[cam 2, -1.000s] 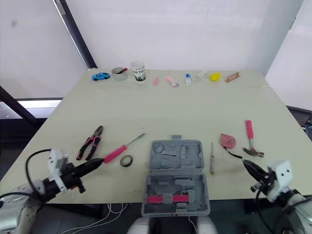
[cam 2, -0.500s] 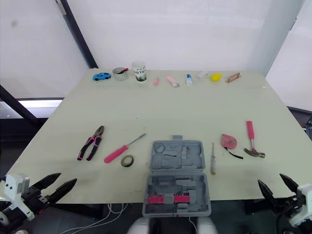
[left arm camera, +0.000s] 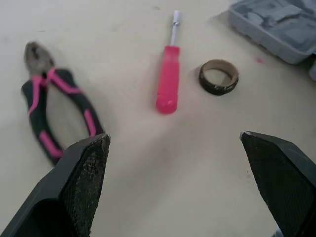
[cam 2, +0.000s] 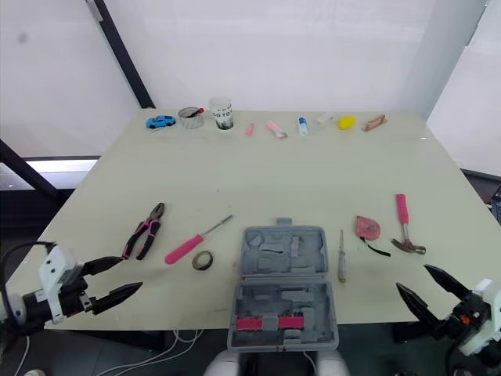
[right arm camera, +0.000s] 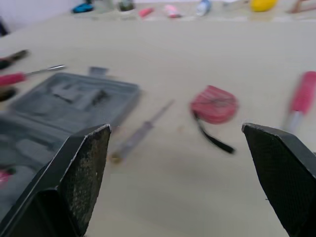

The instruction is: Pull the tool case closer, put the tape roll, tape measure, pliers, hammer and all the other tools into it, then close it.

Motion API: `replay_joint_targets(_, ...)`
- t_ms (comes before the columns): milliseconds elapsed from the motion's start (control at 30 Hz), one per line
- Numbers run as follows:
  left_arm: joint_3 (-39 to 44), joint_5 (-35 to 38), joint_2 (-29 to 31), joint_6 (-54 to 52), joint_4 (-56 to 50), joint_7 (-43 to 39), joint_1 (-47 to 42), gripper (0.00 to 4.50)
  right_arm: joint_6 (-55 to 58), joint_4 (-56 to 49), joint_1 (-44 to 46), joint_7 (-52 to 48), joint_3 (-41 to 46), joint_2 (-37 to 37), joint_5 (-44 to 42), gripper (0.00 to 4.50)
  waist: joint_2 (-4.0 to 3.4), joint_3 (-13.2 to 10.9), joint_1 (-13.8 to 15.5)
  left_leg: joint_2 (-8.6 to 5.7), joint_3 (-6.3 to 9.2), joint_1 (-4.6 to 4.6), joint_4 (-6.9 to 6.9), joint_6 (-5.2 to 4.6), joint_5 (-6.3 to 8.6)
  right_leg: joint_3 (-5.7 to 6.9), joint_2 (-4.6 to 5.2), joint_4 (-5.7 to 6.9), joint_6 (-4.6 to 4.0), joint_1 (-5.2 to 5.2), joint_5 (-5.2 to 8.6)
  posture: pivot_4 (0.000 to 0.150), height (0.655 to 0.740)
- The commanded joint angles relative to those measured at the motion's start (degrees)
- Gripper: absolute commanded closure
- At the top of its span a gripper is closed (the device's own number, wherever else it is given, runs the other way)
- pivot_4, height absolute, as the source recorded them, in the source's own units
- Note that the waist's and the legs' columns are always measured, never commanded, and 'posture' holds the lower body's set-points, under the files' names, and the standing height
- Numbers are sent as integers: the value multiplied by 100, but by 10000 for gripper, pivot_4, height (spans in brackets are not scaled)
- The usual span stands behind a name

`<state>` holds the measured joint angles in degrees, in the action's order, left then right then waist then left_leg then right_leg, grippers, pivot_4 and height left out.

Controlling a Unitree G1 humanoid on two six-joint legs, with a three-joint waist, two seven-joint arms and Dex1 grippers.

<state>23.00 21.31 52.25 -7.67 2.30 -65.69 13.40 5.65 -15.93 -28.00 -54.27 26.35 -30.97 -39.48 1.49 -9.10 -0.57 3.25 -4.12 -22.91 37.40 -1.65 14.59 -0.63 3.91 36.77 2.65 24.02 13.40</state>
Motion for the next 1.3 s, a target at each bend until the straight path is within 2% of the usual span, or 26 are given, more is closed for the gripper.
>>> replay_joint_targets(33, -560, -476, 628, 331, -319, -463, -471, 0, -169, -132, 440, -295, -220, -254, 198, 285, 0, 0, -6, -1, -2, 1, 0, -1, -1, -2, -1, 0, 0, 0, 0, 1500, 7400)
replay_joint_targets(300, -2185, -1544, 1810, 340, -966, -1343, -2194, 0, -532, 339, 1576, -1550, -1235, -734, 619, 285, 5, -14, 11, -15, -23, -10, -3, -4, -2, 4, -39, -3, 1, -3, 2, 1500, 7400)
replay_joint_targets(400, -2855, -2062, 2022, 324, -1306, -1728, -2940, 0, -592, 589, 1996, -1699, -1509, -675, 712, 285, 6, -15, 23, -11, -23, -11, -1, -4, -3, -2, -53, 0, 1, -2, 1, 1500, 7400)
replay_joint_targets(567, -3921, -2922, 1924, -96, -2136, -2360, -3744, 0, -576, 950, 2439, -1909, -1753, -630, 728, 285, 7, -16, 22, -9, -27, -6, 5, -4, -4, -21, -68, 2, 7, -10, -3, 1500, 7400)
replay_joint_targets(833, -4802, -4424, 1379, -72, -1957, -1964, -3962, 0, -562, 1172, 2700, -2139, -1832, -618, 696, 285, 8, -16, 34, -7, -19, 1, 14, -5, -5, -36, -85, 8, 10, -19, -5, 1500, 7400)
replay_joint_targets(1033, -4956, -4932, 1151, 350, -1379, -1732, -3985, 0, -614, 1155, 2642, -2179, -1785, -629, 740, 285, 8, -16, 43, -6, -19, 0, 22, -6, -5, -38, -85, 10, 10, -21, -5, 1500, 7400)
replay_joint_targets(1300, -4964, -4994, 785, 723, -986, -1723, -4168, 0, -597, 1070, 2573, -2113, -1767, -621, 748, 285, 8, -16, 110, -3, -16, -7, 71, -7, -4, -38, -85, 32, 3, -27, -2, 1500, 7400)
